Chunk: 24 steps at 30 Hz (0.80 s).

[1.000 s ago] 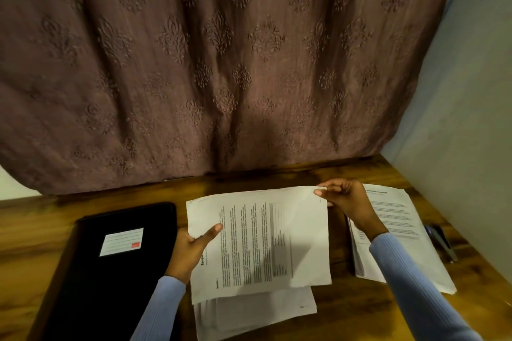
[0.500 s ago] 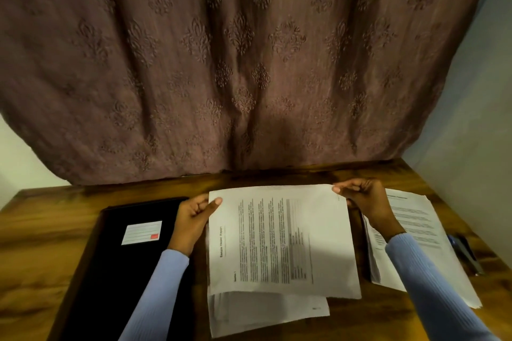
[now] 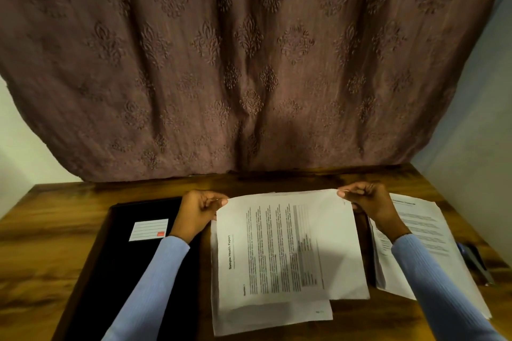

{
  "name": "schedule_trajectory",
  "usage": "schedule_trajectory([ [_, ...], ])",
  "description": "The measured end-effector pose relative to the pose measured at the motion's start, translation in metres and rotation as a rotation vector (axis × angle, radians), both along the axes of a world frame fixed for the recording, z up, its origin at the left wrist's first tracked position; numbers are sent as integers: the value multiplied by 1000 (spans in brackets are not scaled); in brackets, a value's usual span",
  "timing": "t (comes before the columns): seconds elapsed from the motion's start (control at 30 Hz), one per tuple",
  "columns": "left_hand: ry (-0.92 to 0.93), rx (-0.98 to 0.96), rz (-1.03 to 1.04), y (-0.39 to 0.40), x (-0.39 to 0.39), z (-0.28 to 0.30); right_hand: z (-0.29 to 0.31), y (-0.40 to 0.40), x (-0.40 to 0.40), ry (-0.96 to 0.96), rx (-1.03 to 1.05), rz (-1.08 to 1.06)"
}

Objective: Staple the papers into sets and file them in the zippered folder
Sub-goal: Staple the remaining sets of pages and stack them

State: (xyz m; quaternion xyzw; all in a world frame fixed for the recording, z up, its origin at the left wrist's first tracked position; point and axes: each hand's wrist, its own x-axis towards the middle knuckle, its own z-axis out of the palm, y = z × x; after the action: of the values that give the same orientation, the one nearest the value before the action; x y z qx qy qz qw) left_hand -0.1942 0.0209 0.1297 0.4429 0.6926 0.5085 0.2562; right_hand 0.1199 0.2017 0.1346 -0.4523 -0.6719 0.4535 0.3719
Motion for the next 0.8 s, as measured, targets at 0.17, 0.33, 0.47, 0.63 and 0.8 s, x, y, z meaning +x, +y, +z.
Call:
schedule_trajectory([
  [0.17, -37, 80, 51, 6, 11, -2, -16, 5, 0, 71, -103, -56],
  [0.33, -195, 158, 72, 8, 19, -3, -39, -8, 4, -50, -241, 34],
  [0.47, -259, 187, 55, 9, 24, 0, -61, -21, 2, -170, -300, 108],
  [0.63, -323, 199, 109, 11, 19, 3, -71, -33, 4, -157, -368, 138],
  [0.8, -360, 139, 173, 13, 12, -5, -71, -38, 13, -174, -421, 144],
])
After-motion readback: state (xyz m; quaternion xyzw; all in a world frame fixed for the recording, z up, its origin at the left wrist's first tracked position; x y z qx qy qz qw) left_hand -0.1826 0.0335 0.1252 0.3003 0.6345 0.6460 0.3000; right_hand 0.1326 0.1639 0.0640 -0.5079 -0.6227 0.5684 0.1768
